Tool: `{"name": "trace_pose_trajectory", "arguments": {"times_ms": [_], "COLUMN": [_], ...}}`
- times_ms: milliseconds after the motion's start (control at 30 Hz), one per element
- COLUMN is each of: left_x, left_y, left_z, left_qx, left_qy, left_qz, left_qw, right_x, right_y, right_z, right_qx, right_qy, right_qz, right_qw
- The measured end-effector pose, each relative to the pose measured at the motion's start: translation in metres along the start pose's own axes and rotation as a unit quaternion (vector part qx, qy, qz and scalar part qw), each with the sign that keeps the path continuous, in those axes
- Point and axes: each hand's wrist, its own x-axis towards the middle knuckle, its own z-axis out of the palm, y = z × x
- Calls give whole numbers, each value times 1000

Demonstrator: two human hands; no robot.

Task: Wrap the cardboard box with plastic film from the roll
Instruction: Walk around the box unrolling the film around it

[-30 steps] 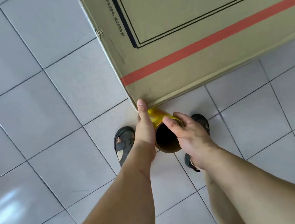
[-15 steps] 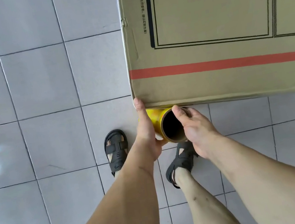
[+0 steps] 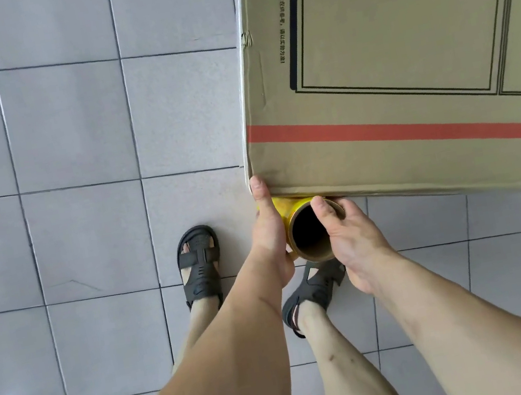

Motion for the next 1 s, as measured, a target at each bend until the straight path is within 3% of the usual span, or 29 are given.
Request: {"name": "trace_pose_trajectory", "arguments": {"times_ms": [167,400,567,800,1000], "left_x": [-15,-21,-23,-15,3], "left_y": [9,34,43,66,71], "left_z": [-1,-2,-7,-2,-7], "left_qx": [15,116,124,70,53], "left_qy": [23,67,21,34,54], "left_qz": [37,171,159,77,62], "left_qw": [999,976,979,994,995], "right_x": [1,-1,-1,-4,-3], "right_y": [2,-4,-3,-12,-10], "right_z": [4,5,4,3,-2], "right_qx": [30,26,0,-23,-8], "right_qy": [-7,-2,3,-8,-13], "right_qz": [16,30,45,57,45], "right_qw": [999,999,999,998,999]}}
